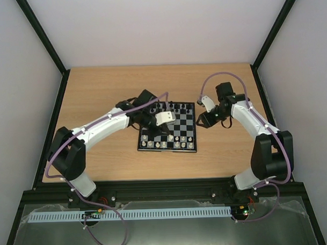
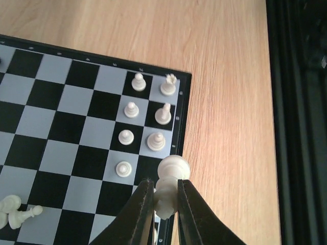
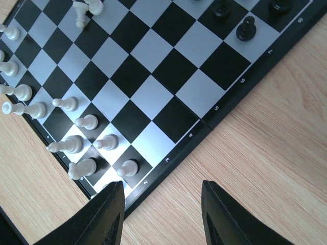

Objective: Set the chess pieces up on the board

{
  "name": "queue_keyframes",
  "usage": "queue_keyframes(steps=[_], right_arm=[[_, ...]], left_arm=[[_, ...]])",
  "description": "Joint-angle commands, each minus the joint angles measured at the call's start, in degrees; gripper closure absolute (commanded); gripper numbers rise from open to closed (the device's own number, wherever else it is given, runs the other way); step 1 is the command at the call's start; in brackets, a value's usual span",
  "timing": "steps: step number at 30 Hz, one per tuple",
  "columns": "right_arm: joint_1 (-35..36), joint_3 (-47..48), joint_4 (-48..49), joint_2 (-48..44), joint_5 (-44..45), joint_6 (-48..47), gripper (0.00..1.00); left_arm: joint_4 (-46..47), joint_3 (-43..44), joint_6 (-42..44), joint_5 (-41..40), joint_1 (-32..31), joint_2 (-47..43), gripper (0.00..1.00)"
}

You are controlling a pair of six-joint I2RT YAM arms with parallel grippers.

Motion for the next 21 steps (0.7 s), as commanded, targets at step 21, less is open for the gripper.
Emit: queue_keyframes(steps=[21], right_arm=[[-0.52,-2.46,0.92,-3.86,-0.18,2.69,0.58]], left_arm=[[1.24,0.14,6.86,-17.95,-8.45,4.68,0.87]])
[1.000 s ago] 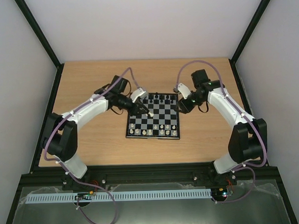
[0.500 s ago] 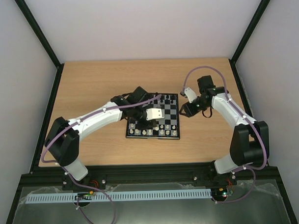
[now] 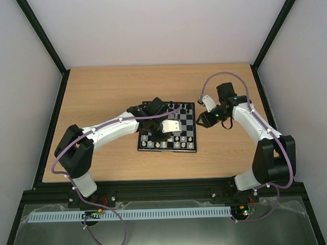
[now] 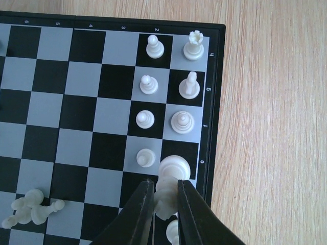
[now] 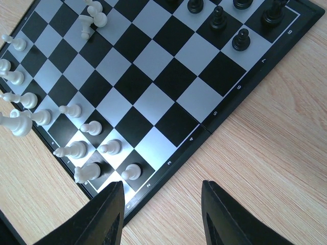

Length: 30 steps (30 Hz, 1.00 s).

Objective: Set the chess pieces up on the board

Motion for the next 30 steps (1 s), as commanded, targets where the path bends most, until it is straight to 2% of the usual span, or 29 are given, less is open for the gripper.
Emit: queue_keyframes(steps=[1,14,30], right_arm=[[-0.14,-0.8,-0.85,-1.11,-0.52,0.49,0.58],[-0.08,-1.45,-0.02,-1.27,-0.88,0.5,0.58],[-0.09,-2.34,0.12,-1.81,-0.95,0.03,0.58]], left_arm=[[0.51,0.14,0.35,-0.07,-0.74,1.57,0.87],[0.88,1.27,-0.29,-1.98,-3.23,6.3,0.87],[1.6,0.22,-0.06,-5.02,-4.01,6.94,0.87]])
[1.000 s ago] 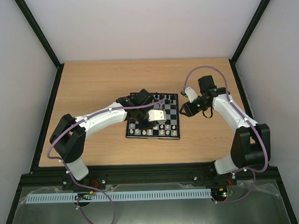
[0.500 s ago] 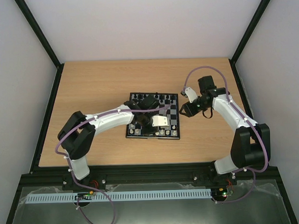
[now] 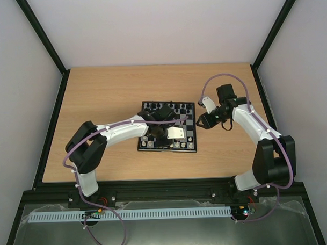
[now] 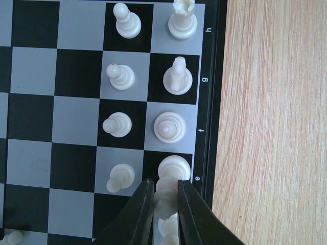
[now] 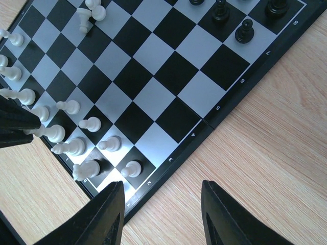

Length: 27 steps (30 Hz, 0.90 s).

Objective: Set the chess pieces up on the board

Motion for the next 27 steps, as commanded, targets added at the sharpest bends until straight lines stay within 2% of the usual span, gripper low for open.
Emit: queue_keyframes(steps=[1,12,21,27], right_arm=[[-0.08,-0.77,-0.72,-1.57,-0.85,-0.22,0.58],[-0.12,-0.18,-0.8,-1.32,-1.12,-0.13,0.58],[-0.07,1.79,-1.95,-1.24,-1.74,-0.13,0.58],[-0.12,6.21,-4.51,-0.69,-3.32,-1.19,0.58]], left_arm=[[-0.36,0.29,0.25,-0.82,-0.47,0.4,0.87],[-1.0,0.65,0.29,-0.38,-0.85,-0.02,0.74],[-3.22,4.02,0.13,1.26,-0.53,-2.03,0.68],[-4.42,5.78,-2.15,3.04,3.57,-6.59,0.65]])
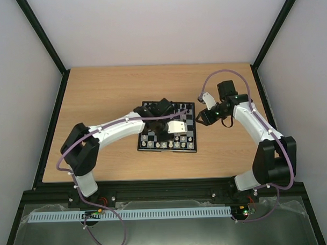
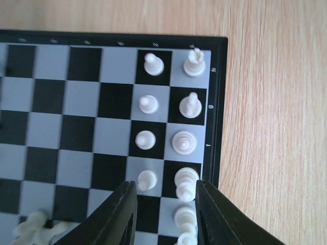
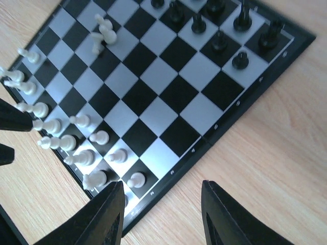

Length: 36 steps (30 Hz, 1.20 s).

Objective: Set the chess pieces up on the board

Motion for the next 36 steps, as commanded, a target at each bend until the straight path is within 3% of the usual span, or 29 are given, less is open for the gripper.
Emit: queue_keyframes(steps=[1,11,20,28,36], right_arm=[[-0.1,5.19,-4.39,-0.22,-2.51,-1.3,0.59],[2.44,15.65,-7.81,5.14,-0.62,-3.0,0.65],[14.77,22.41,-8.21,13.5,5.33,-6.99,0.68],[21.61,30.95,-6.98,26.02,6.44,-6.26,0.71],[24.66,38.88,-6.52,36.86,9.79,-3.45,0.69]], left_arm=[[-2.31,2.11,-2.99,3.31,4.26,-5.46,0.64],[6.4,-5.74,-22.05,9.93,21.21,-10.79,0.62],[9.0,-10.6,-24.98,12.45,27.58,-12.96,0.62],[10.37,-17.43,-27.97,13.42,33.48,-18.83,0.44],[11.23,-22.11,-30.6,16.47,39.52,-23.16,0.4]])
